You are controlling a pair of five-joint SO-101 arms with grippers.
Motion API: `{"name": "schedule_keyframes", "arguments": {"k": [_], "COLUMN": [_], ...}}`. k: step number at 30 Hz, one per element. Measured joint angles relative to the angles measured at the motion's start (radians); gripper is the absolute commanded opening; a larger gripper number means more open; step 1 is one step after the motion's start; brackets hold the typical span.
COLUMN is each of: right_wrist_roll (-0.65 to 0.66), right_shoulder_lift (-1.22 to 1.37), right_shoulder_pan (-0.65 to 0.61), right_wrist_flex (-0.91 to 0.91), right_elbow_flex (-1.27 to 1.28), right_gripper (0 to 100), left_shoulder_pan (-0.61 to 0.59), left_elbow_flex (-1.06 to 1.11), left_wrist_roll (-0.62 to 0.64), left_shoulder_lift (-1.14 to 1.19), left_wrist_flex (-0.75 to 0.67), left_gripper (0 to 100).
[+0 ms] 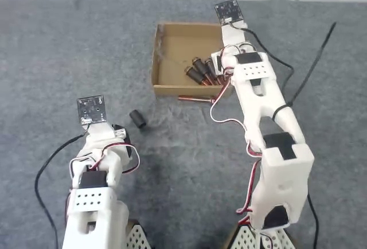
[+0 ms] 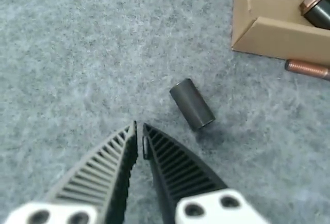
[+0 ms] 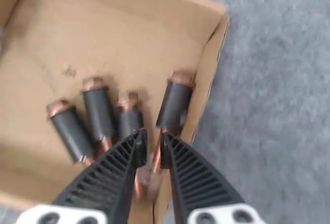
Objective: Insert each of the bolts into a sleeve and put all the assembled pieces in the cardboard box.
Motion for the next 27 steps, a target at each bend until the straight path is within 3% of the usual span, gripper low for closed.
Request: {"name": "schedule_keyframes", "arguments": {"k": [14,27], "right_wrist_roll": [-0.005,-0.005], "right_shoulder_lift": [-0.173,-0.578], "right_shoulder_pan": [-0.017,-0.204], "right_wrist_flex": [0.388,0.365], "right_elbow_flex": [0.006,0.453], "right_gripper": [0.6,0.6], "left_shoulder_pan": [0.000,-0.011], "left_elbow_flex": [0.000,0.000], "left_wrist_roll": [0.000,-0.003], "left_shoulder_lift": [0.000,0.000], "left_wrist_flex": [0.000,0.018], "left_gripper": [1,1]}}
